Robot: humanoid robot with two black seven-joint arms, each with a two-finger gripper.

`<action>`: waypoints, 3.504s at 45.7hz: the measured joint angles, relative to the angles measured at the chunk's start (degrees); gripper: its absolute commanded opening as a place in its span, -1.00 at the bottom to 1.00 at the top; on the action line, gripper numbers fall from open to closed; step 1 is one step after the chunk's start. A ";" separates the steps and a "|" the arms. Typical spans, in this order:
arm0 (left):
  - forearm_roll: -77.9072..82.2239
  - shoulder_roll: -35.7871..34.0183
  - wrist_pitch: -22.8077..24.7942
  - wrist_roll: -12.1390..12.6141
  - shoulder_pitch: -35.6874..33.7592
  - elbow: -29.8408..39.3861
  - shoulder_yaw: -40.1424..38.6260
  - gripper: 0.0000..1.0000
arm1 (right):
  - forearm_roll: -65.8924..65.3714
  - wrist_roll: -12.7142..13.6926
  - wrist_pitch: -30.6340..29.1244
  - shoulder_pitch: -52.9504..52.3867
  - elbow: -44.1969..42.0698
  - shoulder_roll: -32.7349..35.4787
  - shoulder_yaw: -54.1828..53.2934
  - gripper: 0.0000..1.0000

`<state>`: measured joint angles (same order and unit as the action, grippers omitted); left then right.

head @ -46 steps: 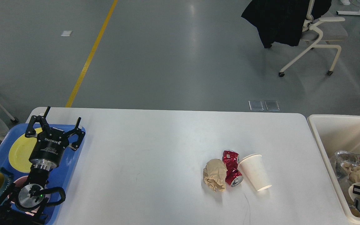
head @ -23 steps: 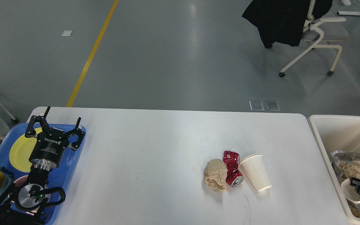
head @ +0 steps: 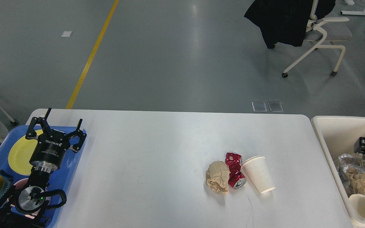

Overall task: Tidy desktop
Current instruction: 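Lower the paper cup into the white bin and open the right gripper, then raise the right gripper and reach toward the remaining white paper cup, then lower the right gripper onto the white paper cup and grasp it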

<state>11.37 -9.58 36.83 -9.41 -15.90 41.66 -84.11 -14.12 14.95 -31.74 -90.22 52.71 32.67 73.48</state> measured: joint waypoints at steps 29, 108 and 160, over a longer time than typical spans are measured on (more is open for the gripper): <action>-0.04 0.00 0.00 0.00 0.00 -0.01 0.00 0.93 | 6.26 -0.30 -11.24 -48.97 40.94 -16.26 -0.96 1.00; -0.04 0.00 0.00 0.00 0.00 0.00 -0.01 0.93 | -15.75 -9.45 21.65 13.54 4.23 -27.34 -13.20 0.91; -0.03 0.00 0.05 0.00 0.00 0.00 0.00 0.93 | -14.54 -8.44 26.18 19.91 -2.26 -28.47 -13.98 -1.00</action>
<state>11.34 -9.58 36.88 -9.40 -15.91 41.66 -84.12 -28.66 6.52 -5.55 -70.31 50.45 4.20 59.50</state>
